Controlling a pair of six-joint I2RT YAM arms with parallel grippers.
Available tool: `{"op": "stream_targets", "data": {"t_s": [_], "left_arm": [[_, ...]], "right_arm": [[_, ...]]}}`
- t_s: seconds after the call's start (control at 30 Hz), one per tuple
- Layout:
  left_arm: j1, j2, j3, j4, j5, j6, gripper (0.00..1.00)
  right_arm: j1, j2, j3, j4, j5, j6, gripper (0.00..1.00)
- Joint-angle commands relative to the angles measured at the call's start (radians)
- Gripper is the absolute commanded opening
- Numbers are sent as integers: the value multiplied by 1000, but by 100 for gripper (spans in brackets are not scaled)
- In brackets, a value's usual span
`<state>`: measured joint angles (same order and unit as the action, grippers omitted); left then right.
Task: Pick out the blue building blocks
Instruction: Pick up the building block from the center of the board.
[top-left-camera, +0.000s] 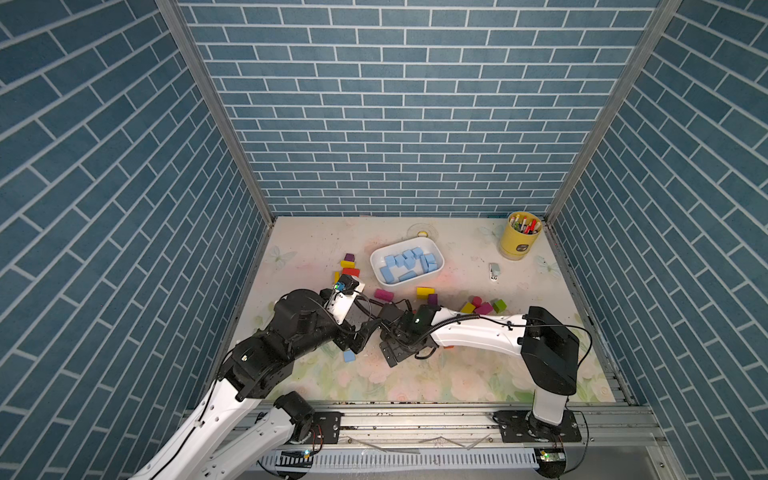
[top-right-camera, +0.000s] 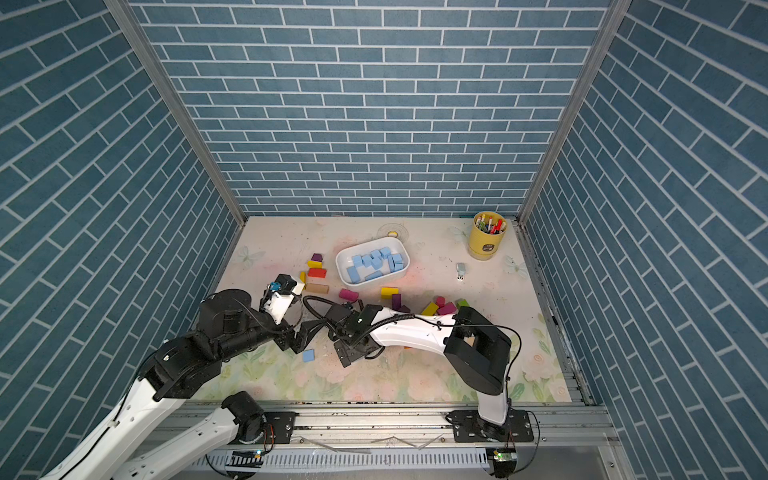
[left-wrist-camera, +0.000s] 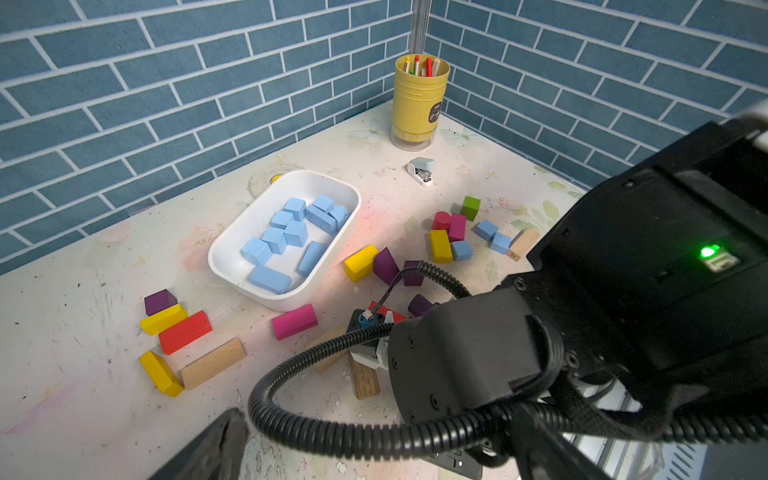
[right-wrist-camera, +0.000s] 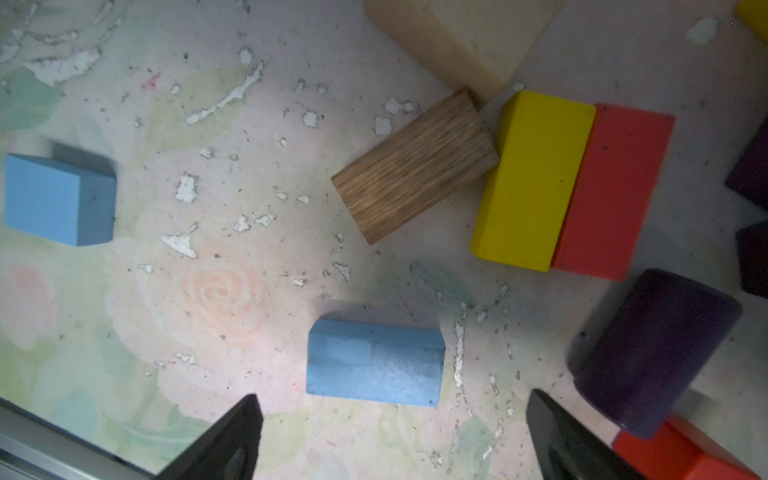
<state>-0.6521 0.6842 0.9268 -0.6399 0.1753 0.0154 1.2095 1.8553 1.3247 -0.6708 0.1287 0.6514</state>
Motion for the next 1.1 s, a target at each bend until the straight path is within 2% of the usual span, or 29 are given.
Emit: {"op": "stream_targets", "data": {"t_s": [0.0,0.13,0.4,0.57,0.67,0.8,1.07], "left_arm": [[19,-8,-4,-58,-73,27,99],[19,-17,-6,-48,-48,27,99],[19,-101,-57,54,-27,-9,99],[19,-120,-65,59,-28,-7,99],[20,-100,-48,25,-16,5,99],[20,-55,-20,-20,57,32,99],[20,-69,-17,-28,25,37,99]], "right_arm": [[4,-25,0,17,29,61,99],[4,12,55,-8,49,76,99],[3,115,153,-33,12,97,99],[-1,134,186,-39,6,101,99],[-21,117,172,-20,0,113,99],[-59,76,127,-4,6,135,99],[-90,-39,6,25,35,146,99]]}}
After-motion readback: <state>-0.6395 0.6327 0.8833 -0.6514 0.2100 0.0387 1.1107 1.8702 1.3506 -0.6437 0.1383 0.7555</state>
